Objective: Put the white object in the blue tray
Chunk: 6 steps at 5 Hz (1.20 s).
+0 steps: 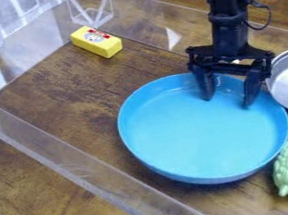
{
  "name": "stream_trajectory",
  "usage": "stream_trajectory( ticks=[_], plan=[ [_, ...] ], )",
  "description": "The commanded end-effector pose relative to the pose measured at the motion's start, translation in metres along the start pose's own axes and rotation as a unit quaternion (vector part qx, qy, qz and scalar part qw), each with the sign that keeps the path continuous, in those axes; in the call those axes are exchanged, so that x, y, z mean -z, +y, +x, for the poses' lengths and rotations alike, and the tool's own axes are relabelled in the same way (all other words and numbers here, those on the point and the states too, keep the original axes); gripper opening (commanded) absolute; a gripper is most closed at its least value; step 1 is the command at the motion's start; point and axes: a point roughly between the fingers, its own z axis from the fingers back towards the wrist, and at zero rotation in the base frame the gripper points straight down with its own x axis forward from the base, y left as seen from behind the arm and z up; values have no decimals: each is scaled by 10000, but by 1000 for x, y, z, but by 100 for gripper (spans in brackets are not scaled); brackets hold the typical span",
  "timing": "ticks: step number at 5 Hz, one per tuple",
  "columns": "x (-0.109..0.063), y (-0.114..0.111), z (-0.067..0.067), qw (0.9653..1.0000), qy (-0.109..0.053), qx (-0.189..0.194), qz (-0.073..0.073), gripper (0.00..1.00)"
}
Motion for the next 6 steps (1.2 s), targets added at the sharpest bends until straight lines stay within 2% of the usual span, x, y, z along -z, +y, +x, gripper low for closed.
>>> stream_trajectory(
  ticks=[1, 4, 6],
  plan=[
    [15, -19, -4, 9999, 111, -43, -43, 100],
    [20, -34, 1, 9998, 200, 43, -22, 100],
    [21, -39, 2, 9995, 295, 65, 41, 100]
  ],
)
